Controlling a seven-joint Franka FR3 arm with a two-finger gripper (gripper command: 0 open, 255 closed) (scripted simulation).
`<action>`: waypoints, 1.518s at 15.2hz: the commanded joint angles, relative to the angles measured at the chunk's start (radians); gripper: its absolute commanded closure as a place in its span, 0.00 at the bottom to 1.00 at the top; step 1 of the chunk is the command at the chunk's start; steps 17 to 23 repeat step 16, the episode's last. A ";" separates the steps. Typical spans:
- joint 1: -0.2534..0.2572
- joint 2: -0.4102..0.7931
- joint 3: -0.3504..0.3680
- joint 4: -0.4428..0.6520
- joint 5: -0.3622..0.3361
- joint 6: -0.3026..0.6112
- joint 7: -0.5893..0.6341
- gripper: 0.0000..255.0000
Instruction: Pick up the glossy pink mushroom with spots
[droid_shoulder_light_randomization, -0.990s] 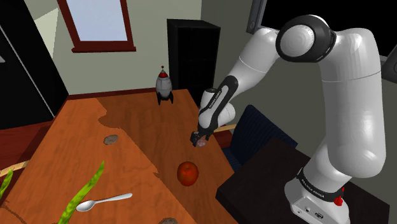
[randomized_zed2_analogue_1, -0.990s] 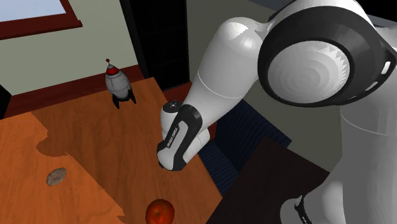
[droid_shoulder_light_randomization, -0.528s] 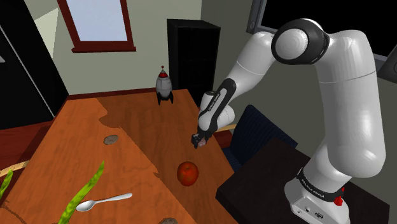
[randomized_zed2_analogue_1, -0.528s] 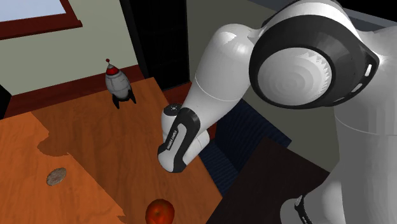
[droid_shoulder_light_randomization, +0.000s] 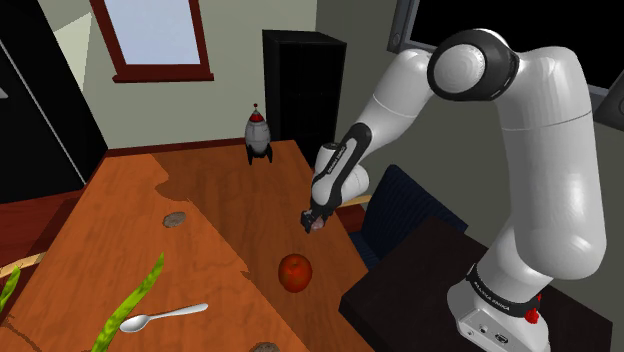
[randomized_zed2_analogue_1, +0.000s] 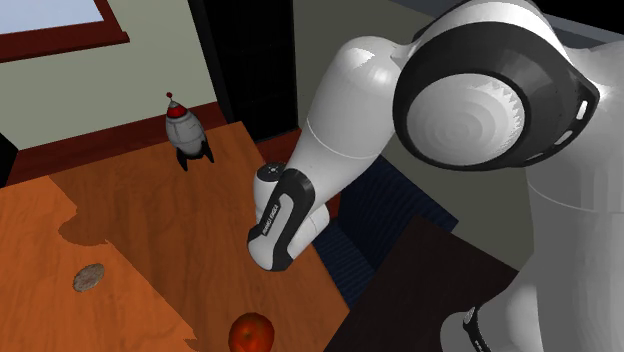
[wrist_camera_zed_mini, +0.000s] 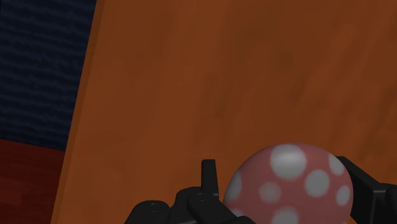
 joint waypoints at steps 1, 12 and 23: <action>0.002 -0.024 -0.002 -0.007 -0.001 -0.016 0.003 1.00; 0.015 -0.183 -0.019 -0.050 -0.015 -0.133 0.026 1.00; 0.017 -0.213 -0.022 -0.055 -0.019 -0.157 0.031 1.00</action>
